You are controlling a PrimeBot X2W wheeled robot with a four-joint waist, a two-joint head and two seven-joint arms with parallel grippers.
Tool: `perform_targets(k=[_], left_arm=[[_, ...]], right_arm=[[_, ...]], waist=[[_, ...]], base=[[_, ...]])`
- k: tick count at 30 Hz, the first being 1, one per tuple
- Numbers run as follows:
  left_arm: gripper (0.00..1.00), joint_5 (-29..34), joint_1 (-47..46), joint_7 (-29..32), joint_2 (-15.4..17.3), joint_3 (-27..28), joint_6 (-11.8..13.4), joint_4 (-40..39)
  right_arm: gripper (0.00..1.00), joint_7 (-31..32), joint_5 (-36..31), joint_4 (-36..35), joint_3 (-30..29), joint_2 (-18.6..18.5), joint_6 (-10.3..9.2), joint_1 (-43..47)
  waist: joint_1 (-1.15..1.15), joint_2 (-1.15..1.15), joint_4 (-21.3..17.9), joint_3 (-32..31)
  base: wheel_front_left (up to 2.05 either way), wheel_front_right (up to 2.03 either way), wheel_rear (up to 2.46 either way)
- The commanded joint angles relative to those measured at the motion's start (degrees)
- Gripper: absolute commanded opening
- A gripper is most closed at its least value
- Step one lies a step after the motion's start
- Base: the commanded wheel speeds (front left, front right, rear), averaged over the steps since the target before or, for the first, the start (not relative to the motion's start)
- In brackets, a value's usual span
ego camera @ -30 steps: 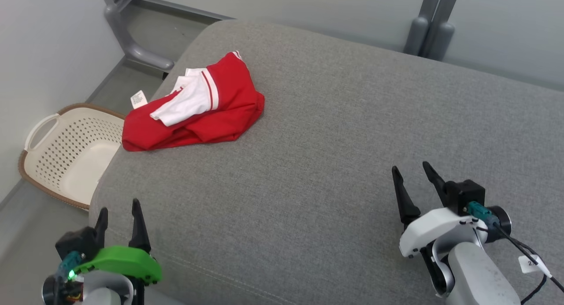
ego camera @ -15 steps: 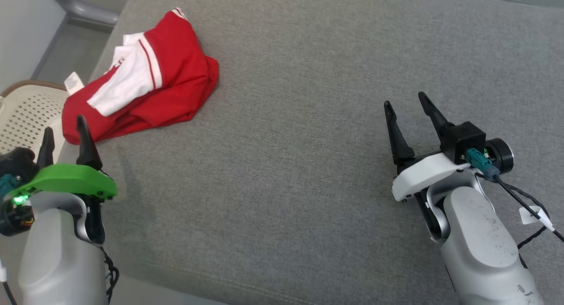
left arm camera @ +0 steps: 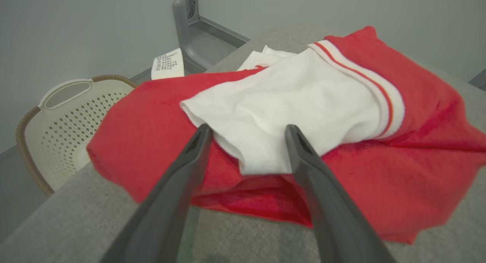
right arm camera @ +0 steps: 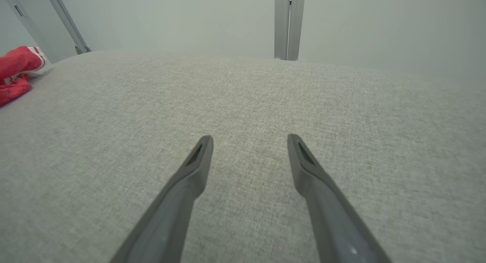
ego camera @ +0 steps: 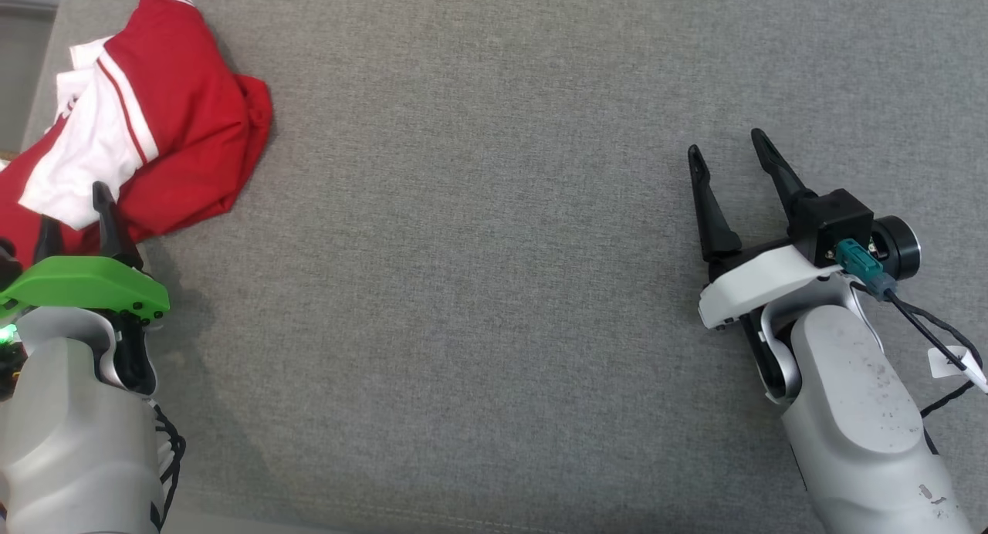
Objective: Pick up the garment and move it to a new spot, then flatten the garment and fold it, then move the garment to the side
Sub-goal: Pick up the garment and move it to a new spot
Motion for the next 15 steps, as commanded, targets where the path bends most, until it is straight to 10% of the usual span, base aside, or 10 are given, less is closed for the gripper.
perform_targets(k=[1, 4, 15], left_arm=[[1.00, -0.24, -1.04, 0.02, 0.49, 0.34, -0.26, 0.27], [0.00, 0.34, -1.30, 0.02, 0.56, 0.71, -0.26, 0.81], [0.00, 4.52, -0.69, 0.01, 1.97, -2.30, -0.26, -5.26]], right_arm=[[1.00, -0.18, -0.39, 0.01, -0.24, -0.24, -0.06, -0.34], [1.00, -0.17, -0.42, 0.27, -0.38, -0.29, -0.07, -0.38], [1.00, -0.18, 1.56, 0.95, -1.42, 0.52, -0.06, 1.02]], waist=[[0.00, 0.00, -1.06, 1.05], [0.00, 0.00, -1.24, 1.02], [0.00, 0.00, -2.95, -4.29]], base=[[0.00, 0.00, 0.00], [0.00, 0.00, 0.00], [0.00, 0.00, 0.00]])
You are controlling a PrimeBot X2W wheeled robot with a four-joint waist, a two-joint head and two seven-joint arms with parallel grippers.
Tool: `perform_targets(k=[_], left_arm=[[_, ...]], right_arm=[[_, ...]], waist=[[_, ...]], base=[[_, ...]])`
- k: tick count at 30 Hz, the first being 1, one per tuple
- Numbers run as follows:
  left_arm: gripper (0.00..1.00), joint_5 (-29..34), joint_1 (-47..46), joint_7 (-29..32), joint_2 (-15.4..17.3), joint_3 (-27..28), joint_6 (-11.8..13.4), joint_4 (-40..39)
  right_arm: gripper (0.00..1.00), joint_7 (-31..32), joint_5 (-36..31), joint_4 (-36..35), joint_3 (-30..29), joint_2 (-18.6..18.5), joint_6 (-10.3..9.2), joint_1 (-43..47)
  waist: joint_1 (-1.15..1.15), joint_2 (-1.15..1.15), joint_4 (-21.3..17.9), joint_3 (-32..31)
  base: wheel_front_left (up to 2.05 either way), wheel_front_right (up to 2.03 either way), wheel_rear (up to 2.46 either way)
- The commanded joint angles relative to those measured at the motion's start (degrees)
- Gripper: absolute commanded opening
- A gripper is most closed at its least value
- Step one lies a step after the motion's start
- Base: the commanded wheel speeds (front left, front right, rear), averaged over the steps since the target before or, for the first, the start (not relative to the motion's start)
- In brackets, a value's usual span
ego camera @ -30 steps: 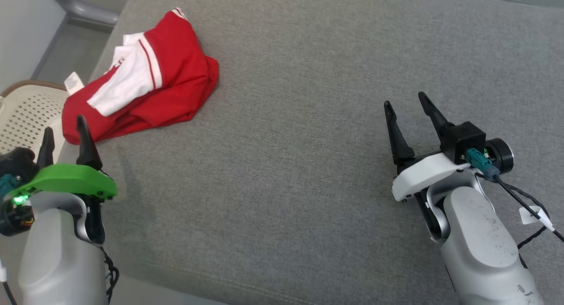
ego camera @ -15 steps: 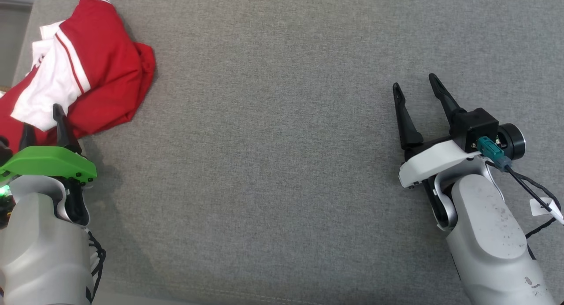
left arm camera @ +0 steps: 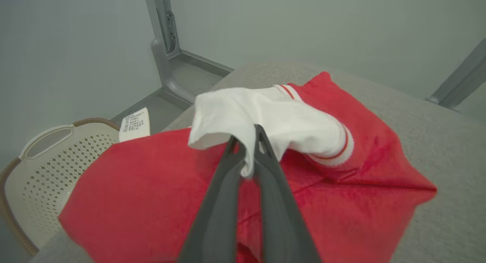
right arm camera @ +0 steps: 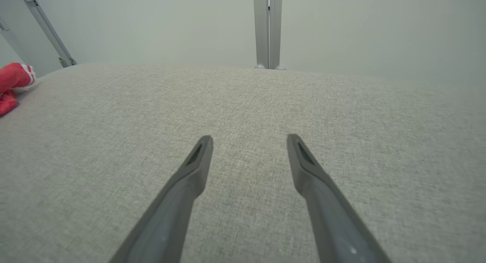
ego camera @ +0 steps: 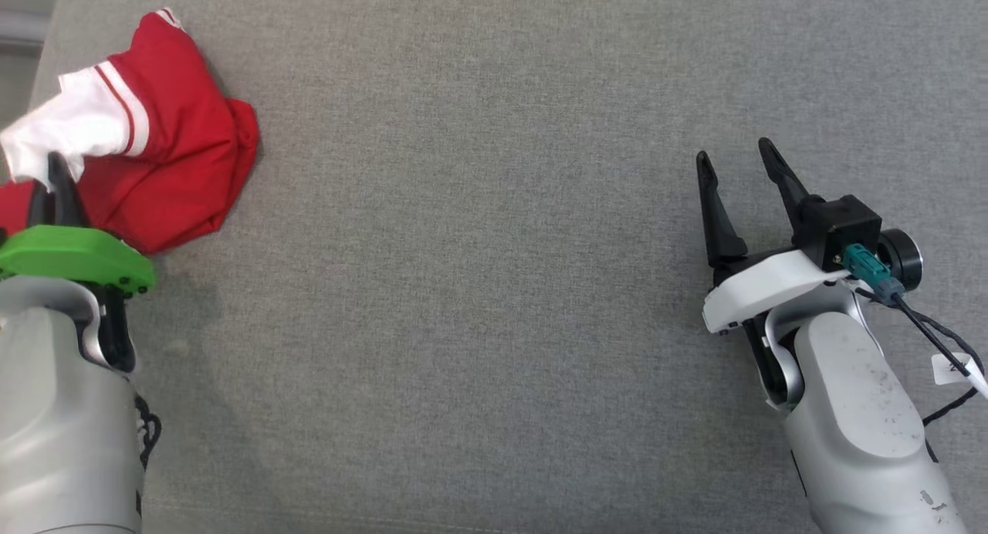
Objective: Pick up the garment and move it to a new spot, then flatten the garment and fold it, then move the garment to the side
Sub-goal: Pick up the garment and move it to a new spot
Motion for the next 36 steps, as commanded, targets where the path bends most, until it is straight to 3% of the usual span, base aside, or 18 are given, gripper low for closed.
perform_targets(k=[1, 11, 20, 27, 36], left_arm=[[0.00, 2.39, 0.24, 0.01, 0.84, -1.61, -0.25, -2.13], [0.00, 6.31, 3.59, 0.01, -4.28, -9.30, -0.23, -15.96], [0.00, 3.62, 6.53, 0.01, -7.26, -22.74, -0.22, -17.38], [0.00, -3.18, 5.34, 0.01, -7.37, -34.57, -0.08, -18.02], [0.00, -12.58, 2.32, 0.00, -7.33, -50.69, 2.72, -23.40]], right_arm=[[1.00, -0.18, 0.51, 0.19, -0.21, 0.03, -0.06, 0.95], [1.00, -0.18, 5.38, 0.76, -0.83, 0.25, -0.06, 5.81], [1.00, -0.18, 8.10, 0.86, 0.17, 0.28, -0.06, 8.40], [1.00, -0.18, 9.15, 0.78, 1.04, 0.29, -0.06, 8.95], [1.00, -0.18, 9.25, 0.22, 2.05, 0.30, -0.06, 9.47]], waist=[[0.00, 0.00, -1.09, -2.50], [0.00, 0.00, -4.88, -9.87], [0.00, 0.00, -11.10, -13.03], [0.00, 0.00, -16.61, -13.67], [0.00, 0.00, -20.84, -13.40]], base=[[0.00, 0.00, 0.00], [0.00, 0.00, 0.00], [0.00, 0.00, 0.00], [0.00, 0.00, 0.00], [0.00, 0.00, 0.00]])
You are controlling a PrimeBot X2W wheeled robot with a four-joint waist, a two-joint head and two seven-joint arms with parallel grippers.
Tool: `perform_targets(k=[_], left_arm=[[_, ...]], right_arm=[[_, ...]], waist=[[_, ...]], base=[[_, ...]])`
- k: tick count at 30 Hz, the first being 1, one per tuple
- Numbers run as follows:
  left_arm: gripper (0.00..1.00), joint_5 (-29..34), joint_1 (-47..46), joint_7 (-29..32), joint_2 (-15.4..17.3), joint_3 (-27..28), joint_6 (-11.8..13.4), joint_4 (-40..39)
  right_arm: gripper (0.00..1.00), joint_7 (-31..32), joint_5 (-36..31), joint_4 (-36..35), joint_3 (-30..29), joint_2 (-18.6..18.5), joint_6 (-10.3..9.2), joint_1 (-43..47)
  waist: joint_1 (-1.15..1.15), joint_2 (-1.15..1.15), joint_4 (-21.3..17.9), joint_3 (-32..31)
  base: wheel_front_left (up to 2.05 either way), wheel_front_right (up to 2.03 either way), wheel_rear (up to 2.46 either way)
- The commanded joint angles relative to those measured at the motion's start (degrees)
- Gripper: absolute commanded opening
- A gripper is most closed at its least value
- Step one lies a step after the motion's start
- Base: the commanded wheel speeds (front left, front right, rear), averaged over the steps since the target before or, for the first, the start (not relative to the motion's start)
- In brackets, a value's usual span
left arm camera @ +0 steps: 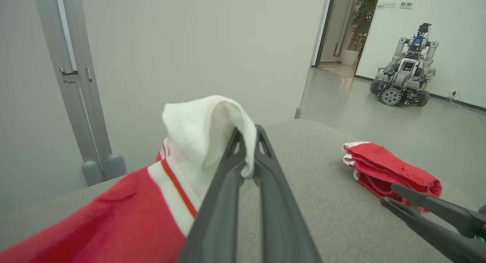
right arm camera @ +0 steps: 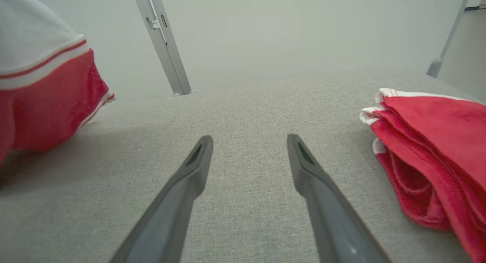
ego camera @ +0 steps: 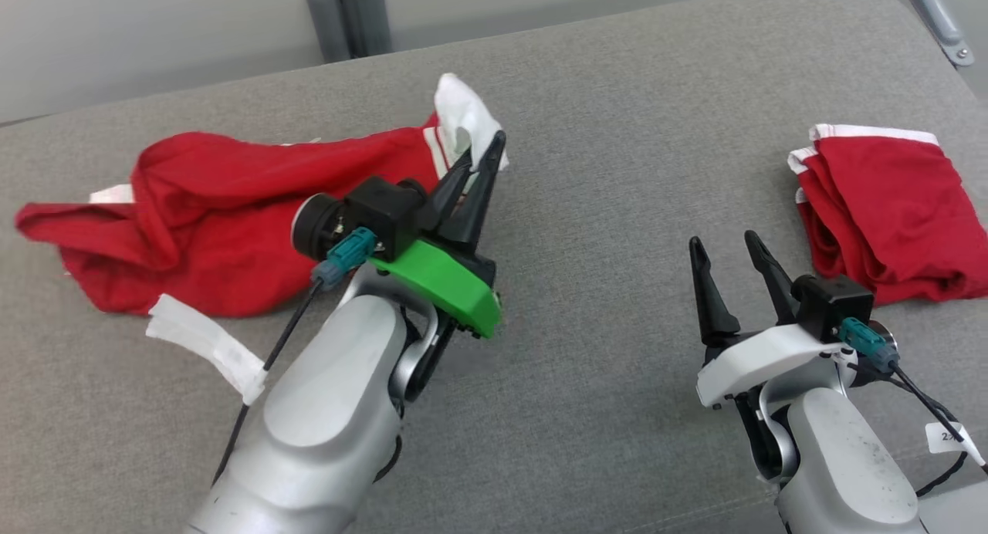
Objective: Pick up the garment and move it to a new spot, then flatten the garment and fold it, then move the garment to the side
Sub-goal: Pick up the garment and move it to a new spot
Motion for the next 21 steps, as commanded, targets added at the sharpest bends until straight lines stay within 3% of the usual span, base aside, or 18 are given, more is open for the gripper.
perform_targets(k=[1, 7, 11, 12, 13, 18, 21], left_arm=[[0.00, -1.38, -1.25, 0.00, 0.27, -1.56, 0.75, -1.30], [0.00, -6.68, -2.79, 0.00, 0.26, -7.95, 2.44, -7.45], [0.01, -6.96, -1.88, 0.00, 0.29, -9.63, 4.03, -6.63], [0.39, -6.87, -1.41, 0.01, 0.30, -9.51, 4.38, -5.86], [1.00, -6.32, -0.97, 0.00, 0.28, -9.13, 4.81, -4.73], [1.00, -5.58, 3.25, 0.01, 0.30, -2.78, 6.24, -1.65], [1.00, -2.06, 7.19, 0.02, 0.22, 2.41, 7.15, -0.54]], right_arm=[[1.00, -0.18, 0.16, -0.17, 0.16, -0.02, -0.06, 0.70], [1.00, -0.17, 0.35, -0.42, -0.01, -0.02, -0.06, 0.82], [1.00, -0.18, 0.45, -0.53, -0.43, -0.03, -0.06, 0.65], [1.00, -0.18, 0.49, -0.57, -0.45, -0.03, -0.06, 0.65], [1.00, -0.18, 0.54, -0.57, -0.48, -0.03, -0.06, 0.56], [1.00, -0.18, 0.44, -0.66, -0.90, -0.03, -0.06, 0.94], [1.00, -0.18, 0.23, -0.53, -1.06, -0.04, -0.06, 1.55]], waist=[[0.00, 0.00, -1.63, -0.22], [0.00, 0.00, -1.90, -0.22], [0.00, 0.00, -1.19, -0.10], [0.00, 0.00, -0.99, -0.14], [0.00, 0.00, -0.75, -0.18], [0.00, 0.00, 0.83, -1.17], [0.00, 0.00, 1.93, -2.15]], base=[[0.00, 0.00, 0.00], [0.00, 0.00, 0.00], [0.00, 0.00, 0.00], [0.00, 0.00, 0.00], [0.00, 0.00, 0.00], [0.00, 0.00, 0.00], [0.00, 0.00, 0.00]])
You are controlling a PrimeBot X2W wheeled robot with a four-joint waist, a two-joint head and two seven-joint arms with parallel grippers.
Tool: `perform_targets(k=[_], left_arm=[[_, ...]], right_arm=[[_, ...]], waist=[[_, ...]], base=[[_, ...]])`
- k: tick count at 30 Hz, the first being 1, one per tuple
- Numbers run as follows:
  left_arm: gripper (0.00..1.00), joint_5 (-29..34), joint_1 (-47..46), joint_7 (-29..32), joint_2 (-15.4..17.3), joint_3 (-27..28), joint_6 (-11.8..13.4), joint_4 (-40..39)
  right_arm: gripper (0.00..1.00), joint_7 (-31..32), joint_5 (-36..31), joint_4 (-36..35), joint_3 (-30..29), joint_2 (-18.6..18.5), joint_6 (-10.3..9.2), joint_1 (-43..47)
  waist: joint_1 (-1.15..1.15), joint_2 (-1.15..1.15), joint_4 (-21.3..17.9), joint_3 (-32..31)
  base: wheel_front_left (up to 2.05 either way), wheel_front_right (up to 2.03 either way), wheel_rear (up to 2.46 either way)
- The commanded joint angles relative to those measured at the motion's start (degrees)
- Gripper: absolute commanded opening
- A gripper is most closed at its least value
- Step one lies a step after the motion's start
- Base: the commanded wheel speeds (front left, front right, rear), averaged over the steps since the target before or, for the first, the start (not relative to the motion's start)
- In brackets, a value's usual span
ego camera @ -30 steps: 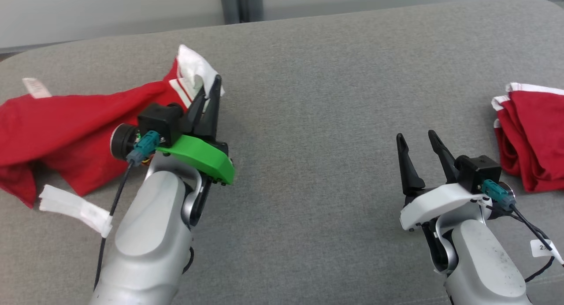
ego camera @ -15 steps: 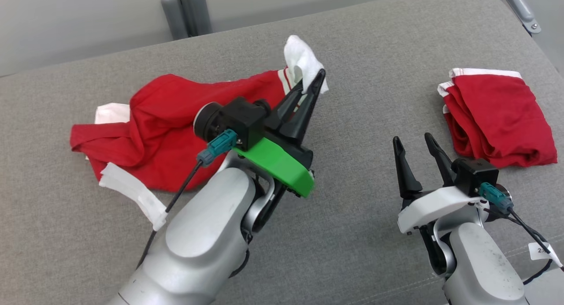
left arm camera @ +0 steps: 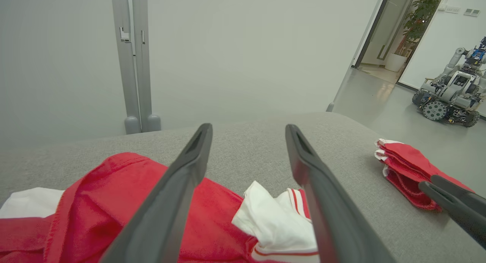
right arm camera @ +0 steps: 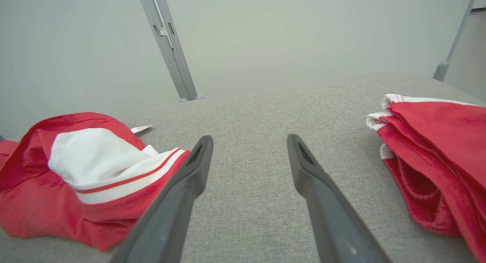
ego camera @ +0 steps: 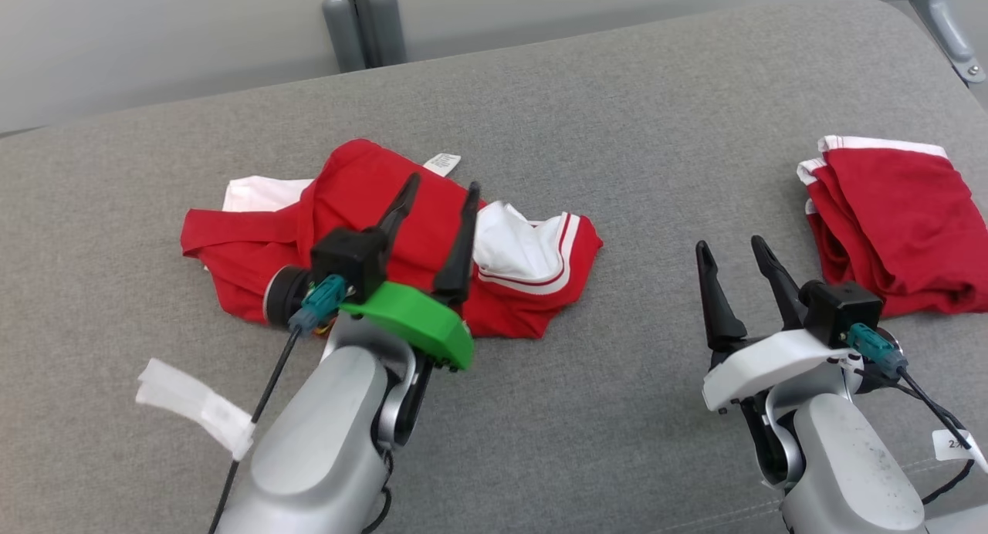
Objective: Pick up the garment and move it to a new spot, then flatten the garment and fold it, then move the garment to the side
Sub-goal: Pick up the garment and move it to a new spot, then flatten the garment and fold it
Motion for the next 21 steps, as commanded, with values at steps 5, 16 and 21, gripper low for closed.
perform_targets(k=[5, 16, 21], left_arm=[[1.00, 6.41, 9.09, 0.04, 0.24, 10.50, 1.02, -1.18], [1.00, 16.16, 23.95, 0.04, 0.21, 26.72, 0.97, -5.68], [1.00, 18.05, 29.97, 0.04, 0.21, 30.21, 1.41, -7.96]], right_arm=[[1.00, -0.18, -0.57, 0.00, -0.47, -0.08, -0.06, 1.70], [1.00, -0.18, 0.21, 1.00, -0.18, -0.08, -0.06, 4.90], [1.00, -0.18, 0.98, 1.52, 0.78, -0.08, -0.06, 6.39]], waist=[[0.00, 0.00, 2.99, -2.78], [0.00, 0.00, 5.64, -7.53], [0.00, 0.00, 5.87, -8.47]], base=[[0.00, 0.00, 0.00], [0.00, 0.00, 0.00], [0.00, 0.00, 0.00]])
